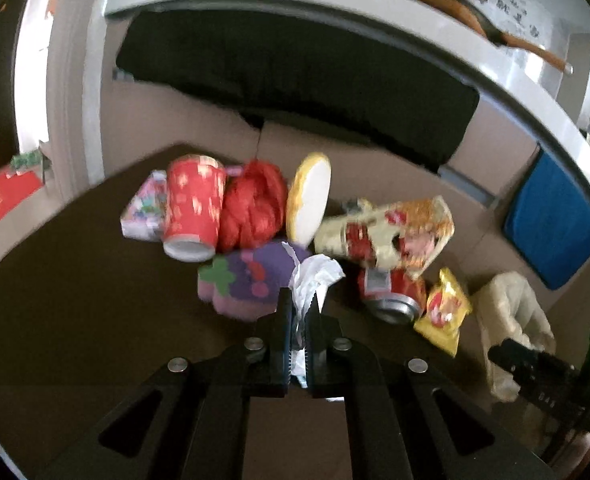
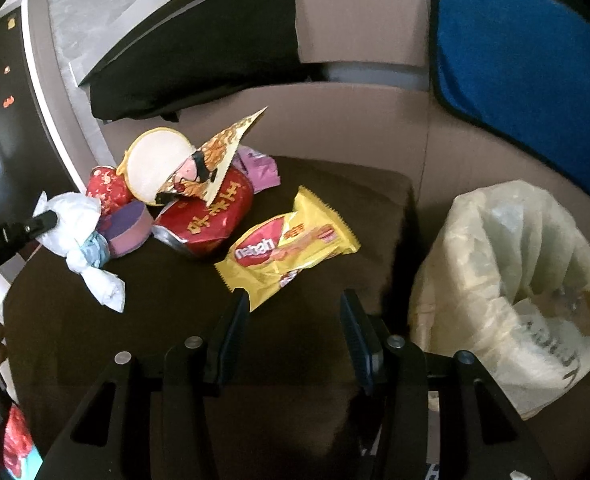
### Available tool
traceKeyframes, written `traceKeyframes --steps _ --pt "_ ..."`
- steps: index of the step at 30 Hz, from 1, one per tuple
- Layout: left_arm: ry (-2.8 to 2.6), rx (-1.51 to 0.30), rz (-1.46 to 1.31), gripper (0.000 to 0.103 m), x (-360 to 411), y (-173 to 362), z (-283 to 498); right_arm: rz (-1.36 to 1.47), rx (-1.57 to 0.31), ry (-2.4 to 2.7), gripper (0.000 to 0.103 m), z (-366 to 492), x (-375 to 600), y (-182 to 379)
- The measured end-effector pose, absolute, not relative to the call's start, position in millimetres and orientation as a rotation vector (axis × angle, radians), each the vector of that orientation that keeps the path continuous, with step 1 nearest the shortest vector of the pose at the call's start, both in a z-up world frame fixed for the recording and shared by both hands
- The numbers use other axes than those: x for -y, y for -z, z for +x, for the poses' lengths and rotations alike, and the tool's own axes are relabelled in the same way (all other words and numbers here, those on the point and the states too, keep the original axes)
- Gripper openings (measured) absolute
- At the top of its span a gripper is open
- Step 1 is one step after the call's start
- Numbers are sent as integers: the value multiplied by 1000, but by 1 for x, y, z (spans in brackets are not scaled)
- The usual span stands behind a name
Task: Collect trash
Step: 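Grasp the white tissue with the left tool while the right tool approaches the yellow wafer packet, then grasp the yellow nabati wafer packet with the right tool and lift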
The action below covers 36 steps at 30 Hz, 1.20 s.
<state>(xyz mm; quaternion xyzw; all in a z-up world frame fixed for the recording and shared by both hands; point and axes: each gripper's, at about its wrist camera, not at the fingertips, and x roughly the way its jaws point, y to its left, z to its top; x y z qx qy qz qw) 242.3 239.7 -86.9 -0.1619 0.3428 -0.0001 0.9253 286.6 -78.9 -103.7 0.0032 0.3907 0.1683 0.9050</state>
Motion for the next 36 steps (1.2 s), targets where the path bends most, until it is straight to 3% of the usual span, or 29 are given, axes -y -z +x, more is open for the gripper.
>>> traceKeyframes --steps 6,8,10,15,16,18,22,30,36 --pt "47 -774 -429 10 -236 118 249 -5 -833 -348 44 281 77 113" --pt "51 -789 -462 31 -236 125 252 -7 -833 -340 44 279 81 114" --pt "52 -802 -479 46 -233 129 255 -5 -831 -331 44 278 84 115" --pt "90 -894 -513 46 -223 144 266 5 -834 -320 44 279 91 117" --pt "97 -903 -530 43 -223 146 266 10 -837 -323 44 280 92 118" --pt "109 -889 -545 29 -222 143 266 22 -840 -330 44 282 93 117" --pt "107 -827 -423 23 -212 121 256 30 -827 -367 44 294 92 108" --pt "-5 -640 -363 22 -227 57 217 -41 -830 -446 44 352 87 99" --pt "-2 -667 -388 23 -238 57 216 -25 -903 -508 43 407 83 117"
